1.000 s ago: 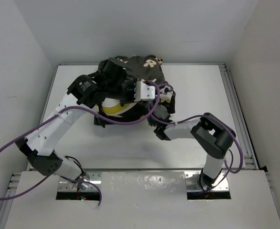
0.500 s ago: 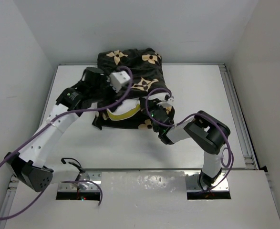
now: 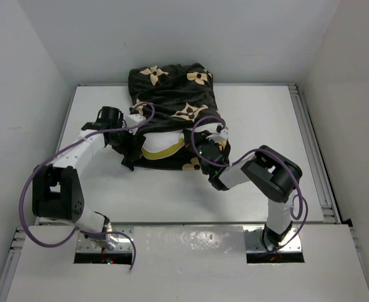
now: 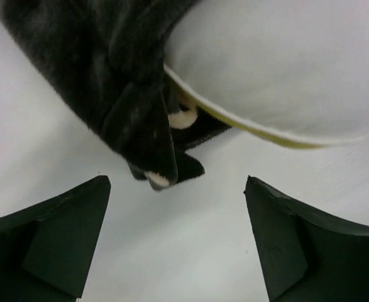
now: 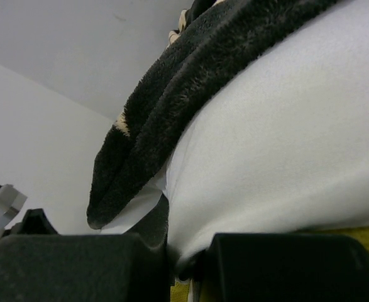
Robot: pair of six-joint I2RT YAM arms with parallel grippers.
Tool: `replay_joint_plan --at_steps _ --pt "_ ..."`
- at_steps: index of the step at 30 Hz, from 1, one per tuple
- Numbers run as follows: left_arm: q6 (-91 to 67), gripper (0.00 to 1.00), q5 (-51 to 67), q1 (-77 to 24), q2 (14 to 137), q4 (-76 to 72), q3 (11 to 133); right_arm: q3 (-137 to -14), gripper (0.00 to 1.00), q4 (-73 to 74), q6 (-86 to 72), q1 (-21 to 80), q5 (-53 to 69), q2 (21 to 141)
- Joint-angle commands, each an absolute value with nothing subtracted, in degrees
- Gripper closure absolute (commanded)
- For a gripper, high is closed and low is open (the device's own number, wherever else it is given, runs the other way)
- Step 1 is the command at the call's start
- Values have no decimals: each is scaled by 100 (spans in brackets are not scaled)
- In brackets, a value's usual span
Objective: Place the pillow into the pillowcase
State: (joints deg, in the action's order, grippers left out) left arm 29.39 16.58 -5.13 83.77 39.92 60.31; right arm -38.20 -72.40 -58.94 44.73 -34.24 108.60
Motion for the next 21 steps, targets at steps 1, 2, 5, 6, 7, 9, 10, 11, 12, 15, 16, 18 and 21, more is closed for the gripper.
replay_joint_plan --at_steps 1,2,5,6,7,9,10,11,12,15,16,18,21 --pt "3138 12 1942 -475 8753 3165 5968 -4017 100 -8402 -5862 4307 -3683 10854" --pt "3146 14 1942 -483 9050 3138 6011 -4017 100 -8420 -5880 4315 -3691 10846" --pt "3138 31 1793 -466 9595 3024 6108 -3964 100 -8411 -5889 4315 -3718 10828" --pt "3138 45 1802 -466 9719 3050 6143 -3964 100 -8411 -5880 4315 -3726 10828" --pt "3138 67 1871 -457 9799 3085 6274 -3964 100 -8411 -5889 4315 -3727 10828" --pt "3216 87 2387 -440 9914 3390 6442 -3964 100 -8420 -5985 4316 -3718 10846" --pt "3286 100 2643 -439 9905 3549 6625 -3964 100 -8533 -6003 4333 -3709 10872" --pt "3566 100 3211 -466 9757 4012 6731 -3981 100 -8639 -5968 4342 -3692 10889" --pt "3864 100 3513 -492 9660 4373 6967 -3999 100 -8857 -5933 4342 -3674 10916" --pt "5724 100 4568 -764 9028 6252 7573 -4078 100 -9070 -5714 4377 -3779 10907" --pt "6792 100 4744 -965 8644 6719 7715 -4113 100 -9044 -5600 4420 -3945 10829" --pt "7260 100 4975 -1150 8229 7559 7936 -4262 100 -8930 -5318 4438 -4156 10749" --pt "7505 100 5009 -1502 7411 7559 7980 -4534 100 -8213 -5019 4500 -4657 10574"
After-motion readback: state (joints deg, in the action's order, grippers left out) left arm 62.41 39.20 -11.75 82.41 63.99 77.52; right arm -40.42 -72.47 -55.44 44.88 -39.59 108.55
